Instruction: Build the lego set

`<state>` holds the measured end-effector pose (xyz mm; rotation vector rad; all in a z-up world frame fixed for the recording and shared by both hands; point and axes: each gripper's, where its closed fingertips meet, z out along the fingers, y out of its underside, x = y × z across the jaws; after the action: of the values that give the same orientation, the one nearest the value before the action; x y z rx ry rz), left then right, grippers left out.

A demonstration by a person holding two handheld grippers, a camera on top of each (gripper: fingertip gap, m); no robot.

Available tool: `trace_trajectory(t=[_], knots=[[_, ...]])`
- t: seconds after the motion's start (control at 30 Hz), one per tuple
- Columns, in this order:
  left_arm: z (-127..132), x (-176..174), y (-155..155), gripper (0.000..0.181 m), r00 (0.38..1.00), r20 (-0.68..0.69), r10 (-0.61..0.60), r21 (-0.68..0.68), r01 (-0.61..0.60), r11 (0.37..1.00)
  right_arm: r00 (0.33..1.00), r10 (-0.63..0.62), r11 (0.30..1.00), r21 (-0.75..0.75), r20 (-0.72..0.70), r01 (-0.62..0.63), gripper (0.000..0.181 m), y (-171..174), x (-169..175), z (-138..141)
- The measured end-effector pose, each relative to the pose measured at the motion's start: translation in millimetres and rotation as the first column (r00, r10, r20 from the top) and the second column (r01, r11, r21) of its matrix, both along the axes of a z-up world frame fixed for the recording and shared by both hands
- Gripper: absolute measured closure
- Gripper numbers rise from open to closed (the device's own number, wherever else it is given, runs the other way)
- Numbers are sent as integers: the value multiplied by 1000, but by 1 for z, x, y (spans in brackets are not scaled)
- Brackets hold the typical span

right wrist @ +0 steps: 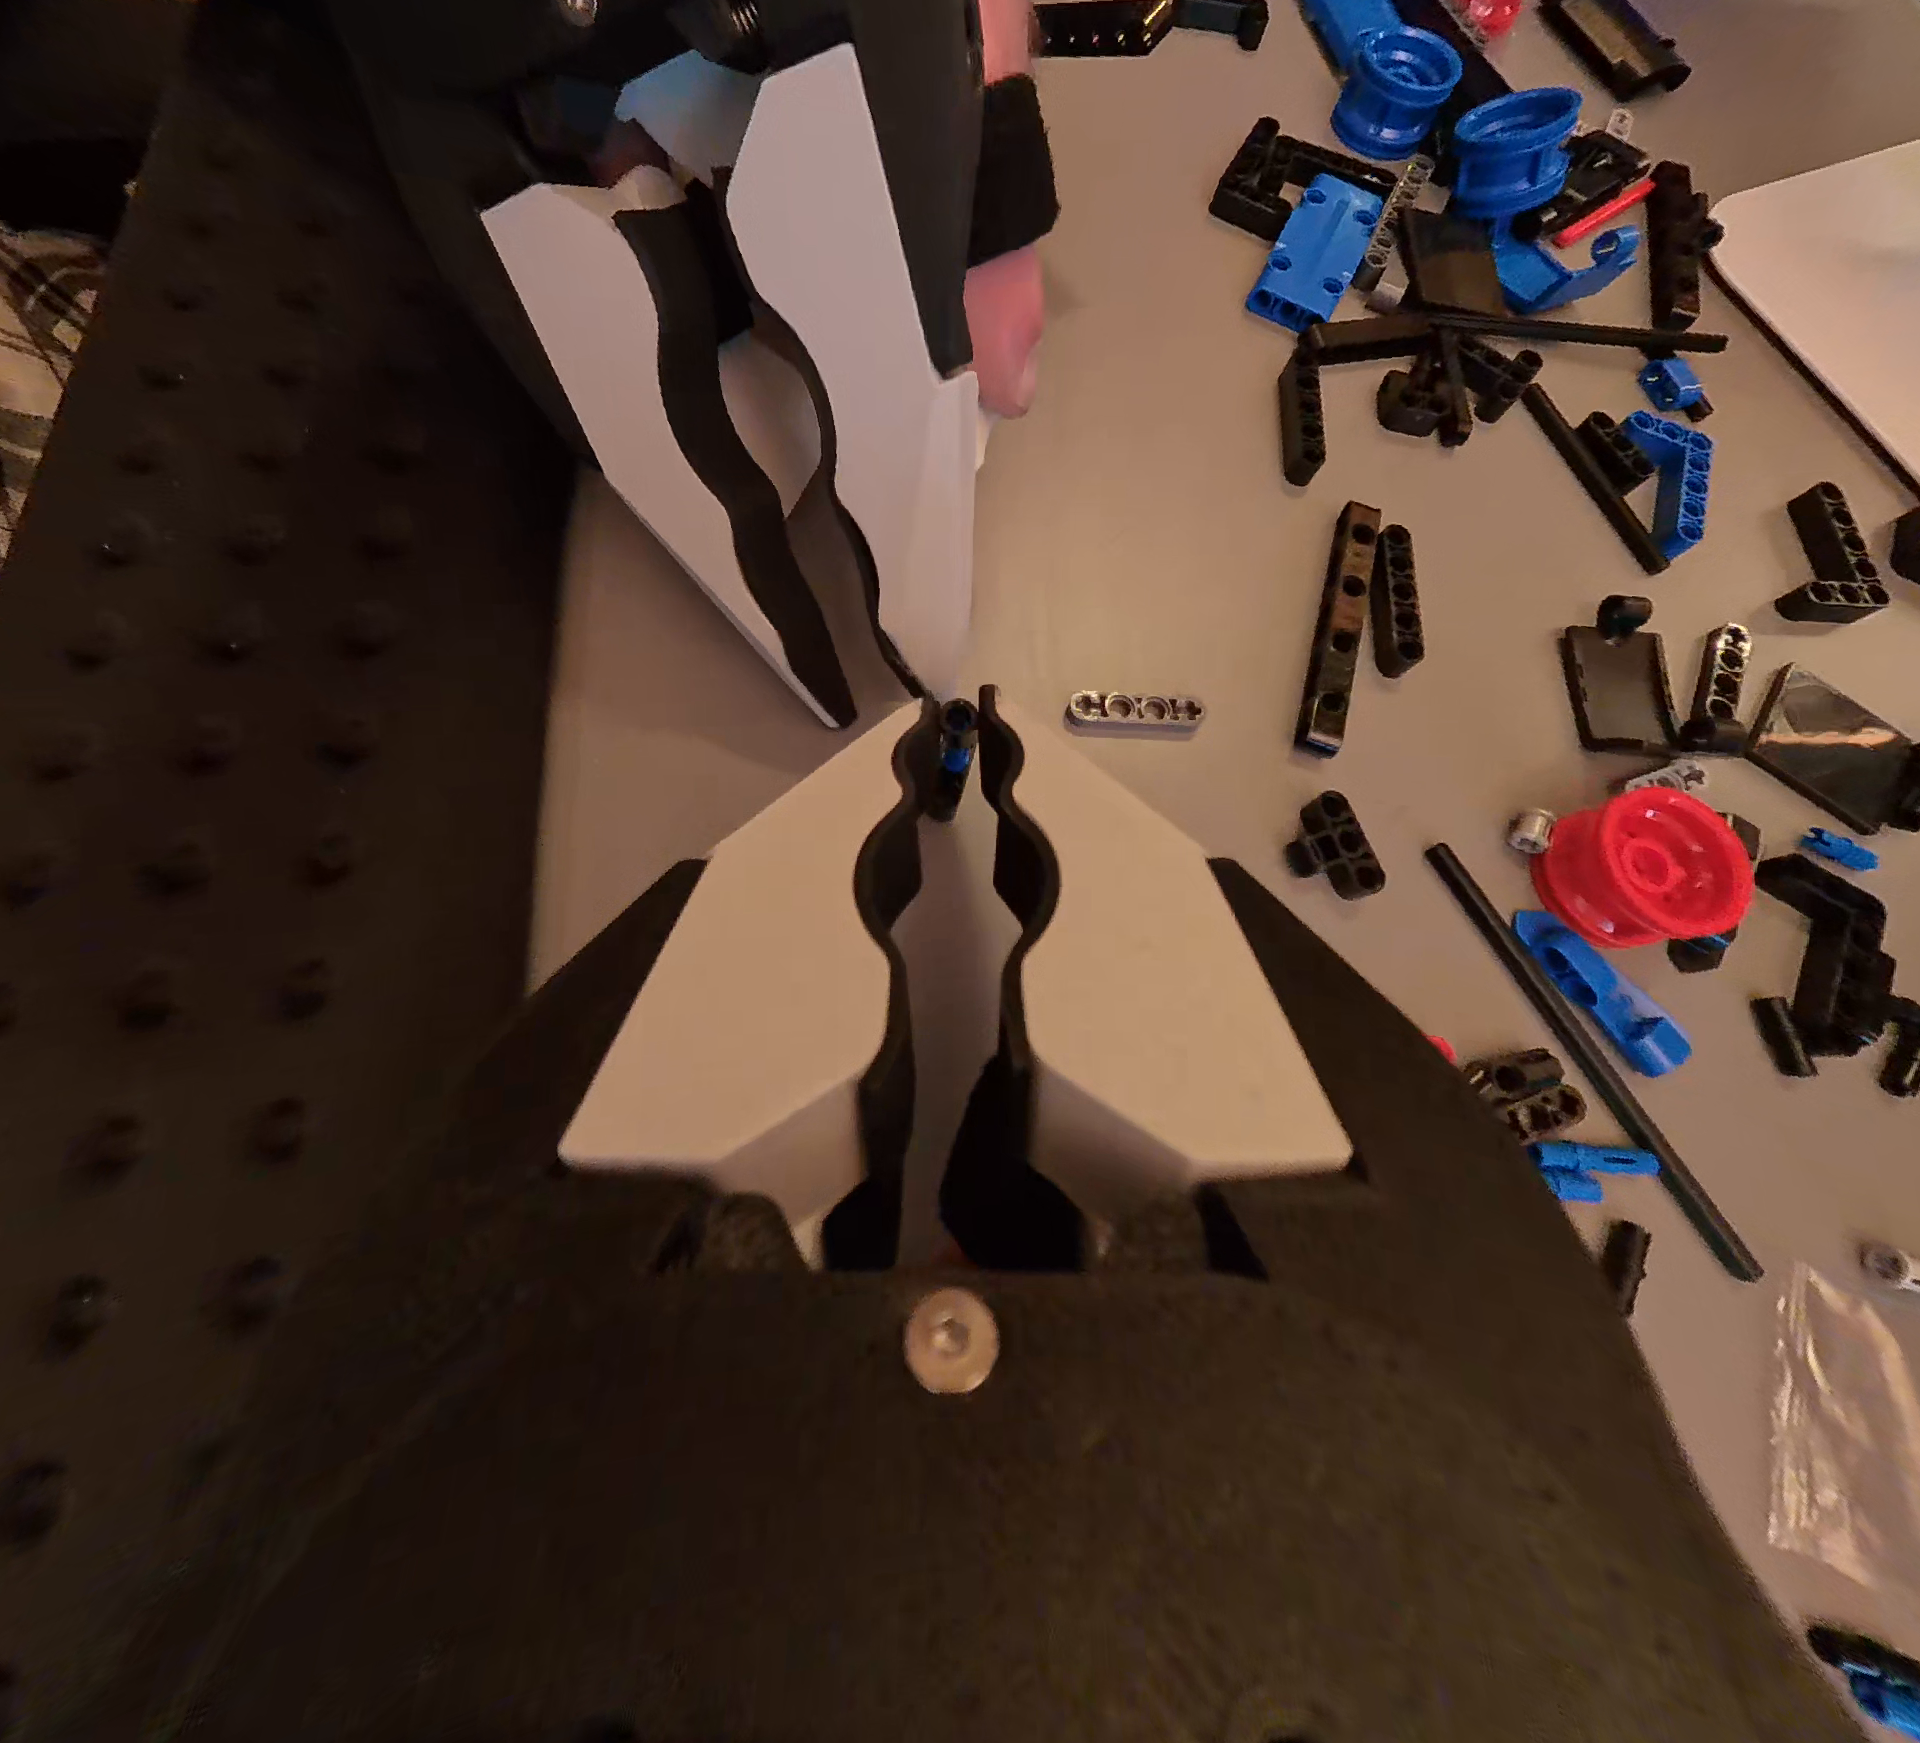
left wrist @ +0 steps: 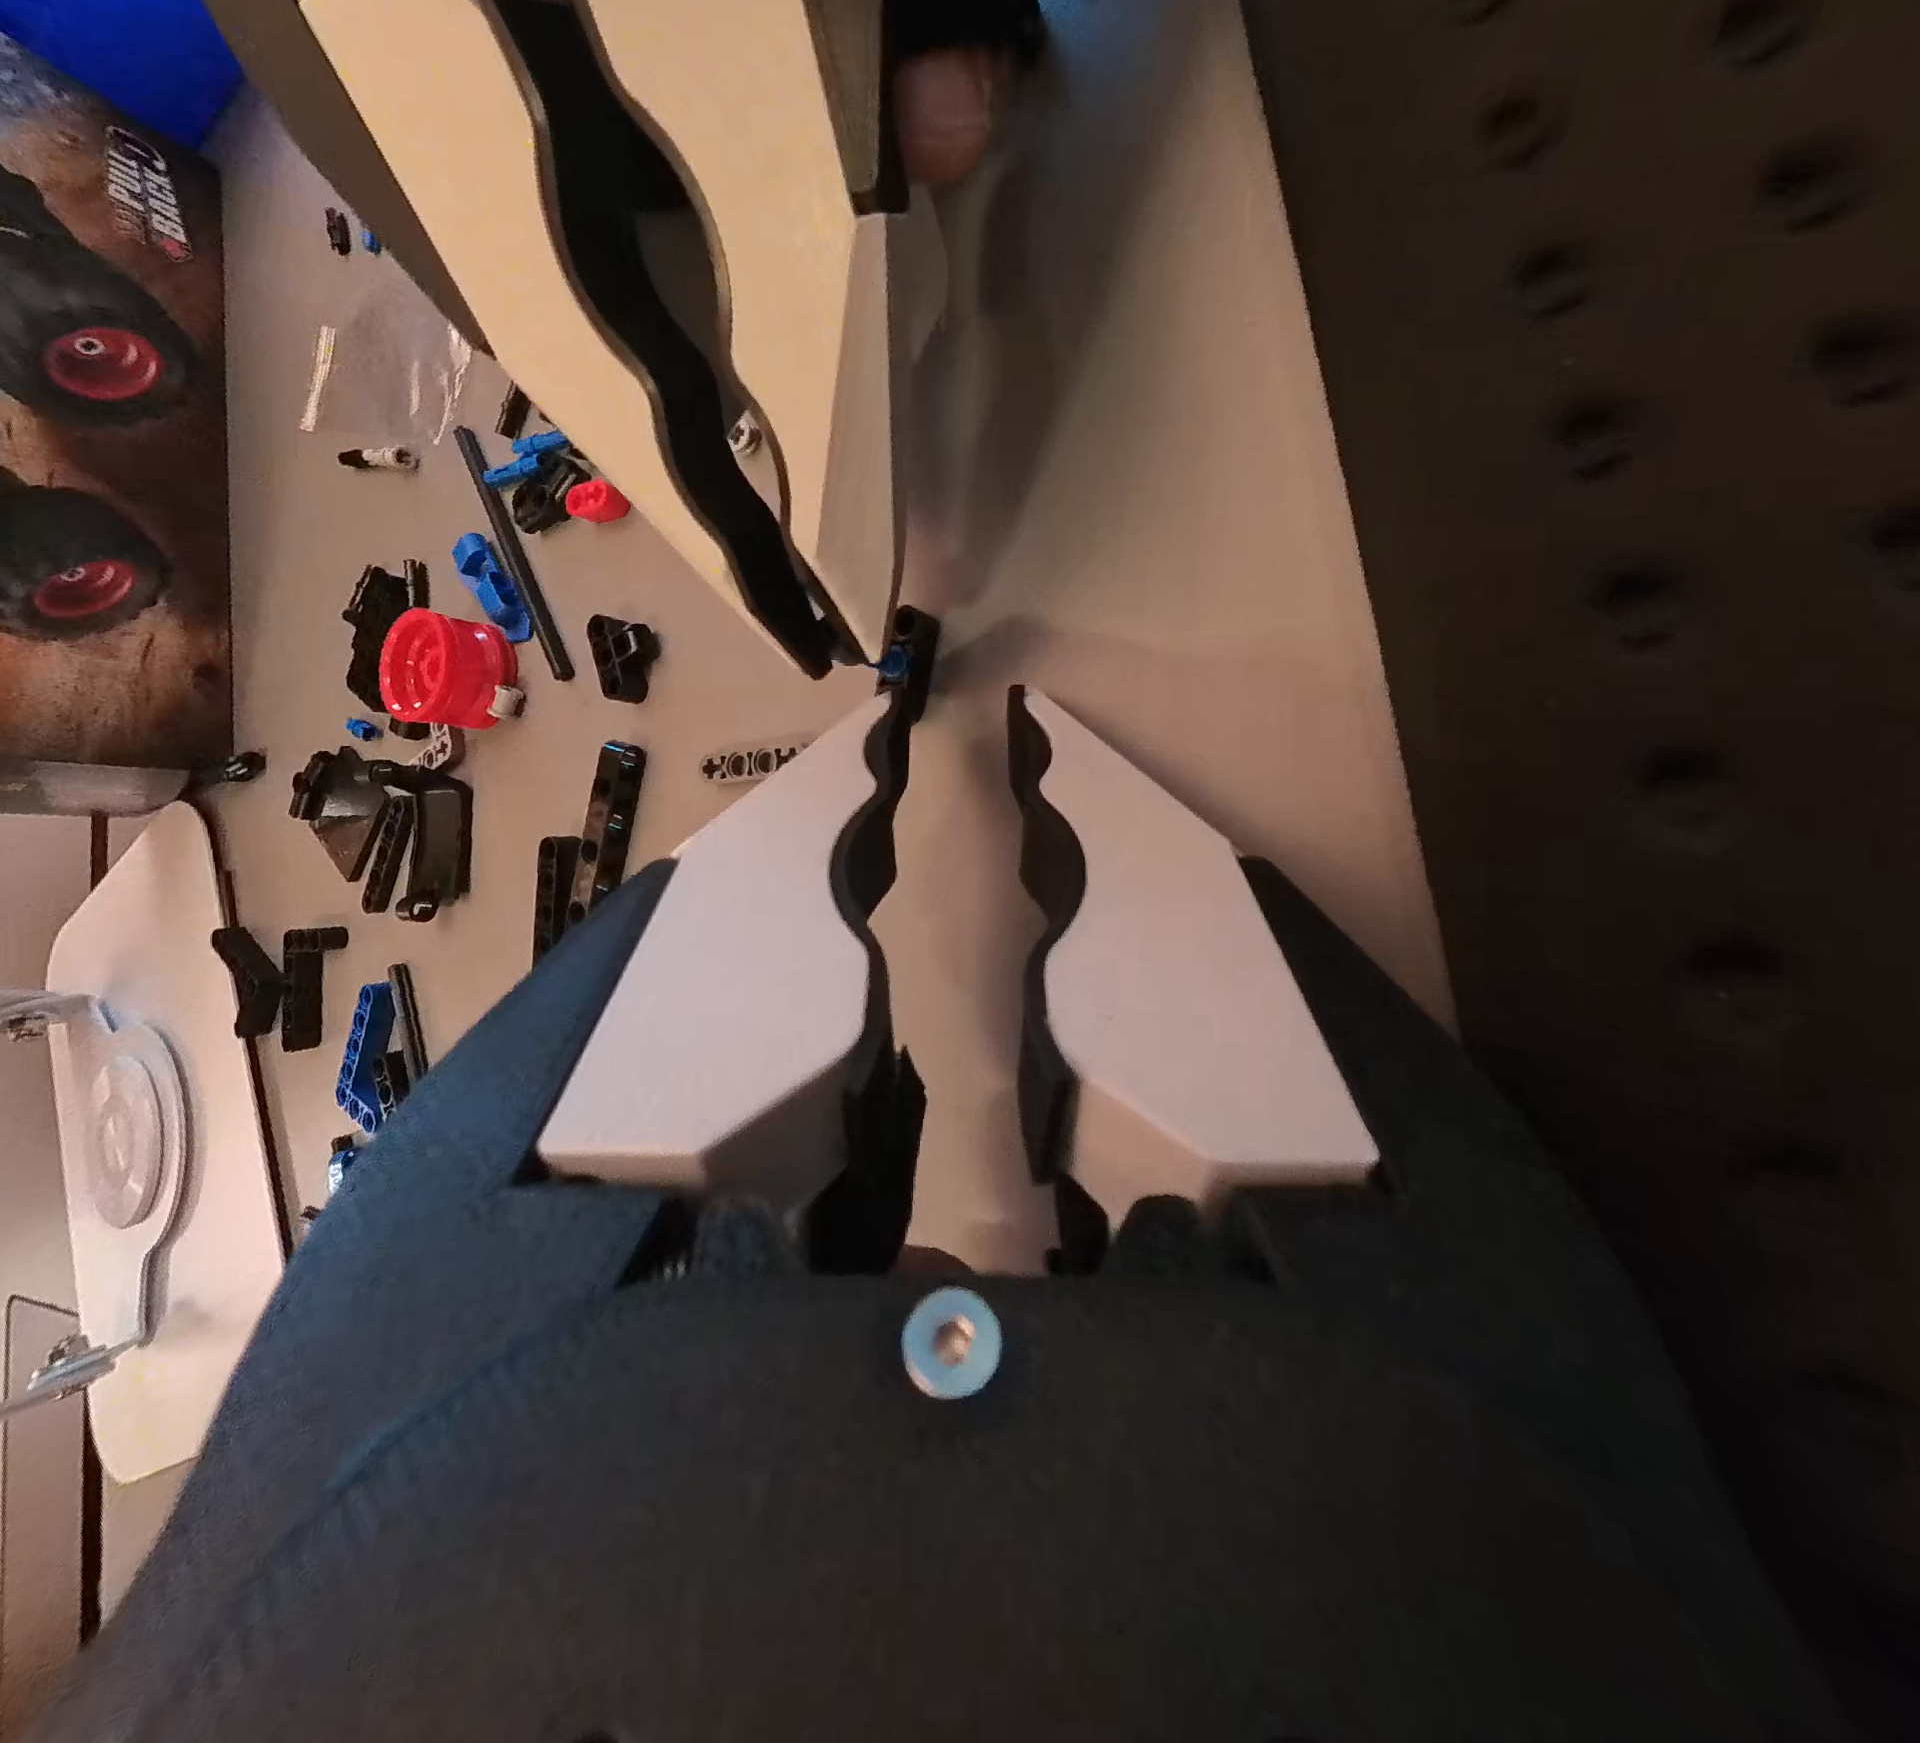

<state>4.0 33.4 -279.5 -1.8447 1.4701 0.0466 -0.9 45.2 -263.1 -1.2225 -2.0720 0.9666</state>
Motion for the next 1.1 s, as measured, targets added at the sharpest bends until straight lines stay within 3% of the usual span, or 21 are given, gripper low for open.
trace_trajectory(t=[0.37, 0.47, 0.9, 1.1], knots=[[-2, 0, 4, 166, 1000, 2, 21, -1, -21, 1000, 999, 3, 998, 56, 39, -5, 178, 0, 0, -1], [-4, -2, 6, 168, 998, 35, 61, -57, -59, 997, 999, -5, 999, 46, 40, 3, 178, 0, 0, -1], [-6, 0, 12, 171, 998, 14, 62, -34, -61, 998, 994, -9, 996, -88, 107, 19, 177, 0, 0, -2], [-6, 3, 11, 173, 999, 6, 53, -23, -52, 998, 990, 17, 999, -45, 140, -11, 177, 2, 4, -15]])
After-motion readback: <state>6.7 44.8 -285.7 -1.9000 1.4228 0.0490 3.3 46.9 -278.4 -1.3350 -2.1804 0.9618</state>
